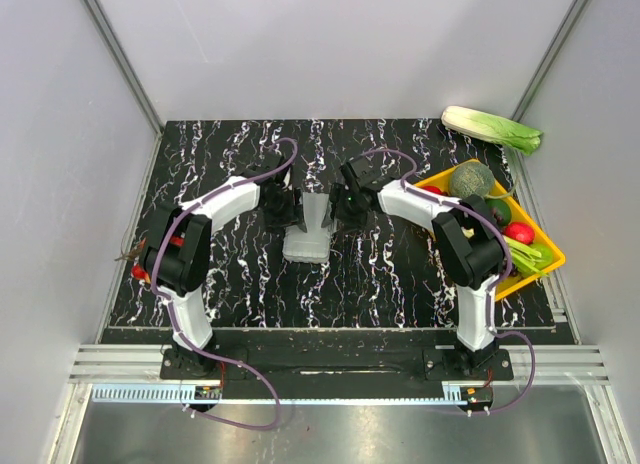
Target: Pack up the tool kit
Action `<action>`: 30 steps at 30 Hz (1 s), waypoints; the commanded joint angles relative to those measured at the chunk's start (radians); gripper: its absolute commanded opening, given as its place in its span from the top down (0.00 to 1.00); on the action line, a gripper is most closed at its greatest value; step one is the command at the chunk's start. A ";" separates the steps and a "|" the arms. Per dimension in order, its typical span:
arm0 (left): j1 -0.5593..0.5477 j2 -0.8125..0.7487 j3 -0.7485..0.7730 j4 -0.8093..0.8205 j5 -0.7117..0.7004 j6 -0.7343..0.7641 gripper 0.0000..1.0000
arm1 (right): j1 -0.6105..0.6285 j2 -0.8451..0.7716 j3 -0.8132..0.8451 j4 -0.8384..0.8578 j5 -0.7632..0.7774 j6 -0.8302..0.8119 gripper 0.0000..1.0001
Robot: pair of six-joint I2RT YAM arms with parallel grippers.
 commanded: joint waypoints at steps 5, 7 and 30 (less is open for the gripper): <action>-0.022 0.088 -0.053 -0.069 -0.053 0.020 0.41 | 0.049 0.076 0.082 -0.047 0.030 0.018 0.44; -0.022 0.089 -0.056 -0.059 -0.028 0.016 0.42 | 0.063 0.085 0.104 -0.071 0.047 0.022 0.47; -0.051 0.146 -0.068 0.080 0.254 -0.026 0.50 | 0.167 0.272 0.311 -0.262 0.078 0.044 0.96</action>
